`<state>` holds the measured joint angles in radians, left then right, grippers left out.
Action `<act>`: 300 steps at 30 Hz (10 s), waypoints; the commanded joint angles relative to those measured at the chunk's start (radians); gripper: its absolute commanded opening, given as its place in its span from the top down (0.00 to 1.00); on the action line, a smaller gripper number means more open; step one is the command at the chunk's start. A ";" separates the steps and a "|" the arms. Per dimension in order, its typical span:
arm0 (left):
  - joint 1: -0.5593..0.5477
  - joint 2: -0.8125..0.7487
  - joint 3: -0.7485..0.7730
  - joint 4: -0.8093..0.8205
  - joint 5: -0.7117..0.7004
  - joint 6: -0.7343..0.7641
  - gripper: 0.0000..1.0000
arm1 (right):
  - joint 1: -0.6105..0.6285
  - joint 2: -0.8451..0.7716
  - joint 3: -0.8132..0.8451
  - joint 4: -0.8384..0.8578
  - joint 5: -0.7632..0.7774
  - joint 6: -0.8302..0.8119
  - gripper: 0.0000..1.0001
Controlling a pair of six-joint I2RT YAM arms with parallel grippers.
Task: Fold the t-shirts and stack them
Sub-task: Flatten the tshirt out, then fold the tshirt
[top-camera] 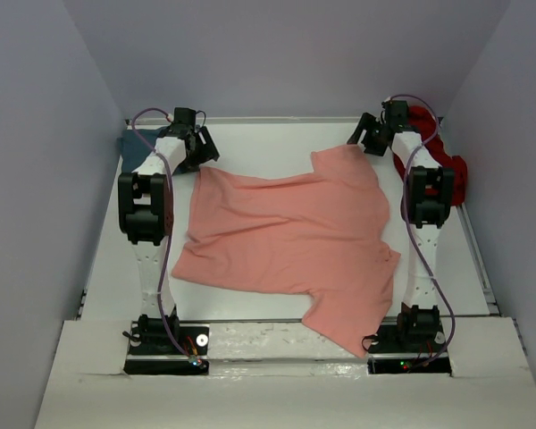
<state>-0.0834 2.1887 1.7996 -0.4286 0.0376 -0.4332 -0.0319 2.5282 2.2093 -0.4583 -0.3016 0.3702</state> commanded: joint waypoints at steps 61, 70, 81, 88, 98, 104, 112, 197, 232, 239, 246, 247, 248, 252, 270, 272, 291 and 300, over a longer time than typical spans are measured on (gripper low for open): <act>0.093 0.016 -0.020 0.001 0.177 -0.007 0.26 | 0.026 0.072 0.096 -0.192 0.019 0.041 1.00; 0.047 0.045 0.007 -0.001 0.162 -0.006 0.35 | 0.026 0.076 0.102 -0.192 0.018 0.039 1.00; 0.057 0.074 0.102 -0.027 -0.027 0.004 0.32 | 0.026 0.072 0.107 -0.192 0.010 0.033 1.00; 0.111 0.103 0.179 -0.035 -0.070 0.002 0.32 | 0.026 0.069 0.110 -0.194 0.009 0.030 1.00; 0.174 0.196 0.311 -0.068 -0.067 0.034 0.31 | 0.026 0.072 0.112 -0.195 0.005 0.021 1.00; 0.198 0.246 0.395 -0.029 -0.087 0.076 0.30 | 0.026 0.067 0.115 -0.200 0.002 0.013 1.00; 0.214 0.200 0.379 0.000 0.022 0.062 0.28 | 0.026 0.064 0.113 -0.206 0.001 0.003 1.00; 0.033 0.097 0.038 0.022 0.137 -0.095 0.36 | 0.007 0.089 0.128 -0.207 -0.018 0.013 1.00; 0.047 0.129 0.167 -0.091 0.047 -0.073 1.00 | -0.030 0.026 0.185 -0.192 0.029 0.035 1.00; 0.051 0.125 0.185 -0.079 0.051 -0.072 1.00 | -0.039 -0.026 0.156 -0.184 0.030 0.035 1.00; 0.053 0.149 0.239 -0.071 0.064 -0.061 1.00 | -0.048 -0.020 0.193 -0.163 0.019 0.053 1.00; 0.053 0.160 0.248 -0.071 0.071 -0.059 1.00 | -0.048 -0.019 0.202 -0.163 0.018 0.061 1.00; 0.053 0.164 0.266 -0.070 0.076 -0.059 1.00 | -0.048 -0.017 0.217 -0.160 0.015 0.062 1.00; 0.054 0.198 0.314 -0.055 0.094 -0.065 1.00 | -0.048 -0.017 0.234 -0.145 0.016 0.072 1.00; 0.059 0.269 0.422 -0.062 0.147 -0.078 1.00 | -0.057 -0.083 0.172 -0.121 -0.036 0.062 1.00; 0.060 0.261 0.415 -0.062 0.145 -0.072 1.00 | -0.057 -0.095 0.158 -0.121 -0.037 0.058 1.00; 0.108 0.206 0.382 -0.068 0.153 -0.049 1.00 | -0.066 -0.203 0.069 -0.120 -0.070 0.062 1.00; 0.106 0.151 0.334 -0.053 0.168 -0.050 1.00 | -0.066 -0.266 0.015 -0.120 -0.122 0.070 1.00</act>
<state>0.0212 2.4580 2.1471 -0.4904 0.1833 -0.5018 -0.0860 2.3631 2.2356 -0.6205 -0.3832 0.4412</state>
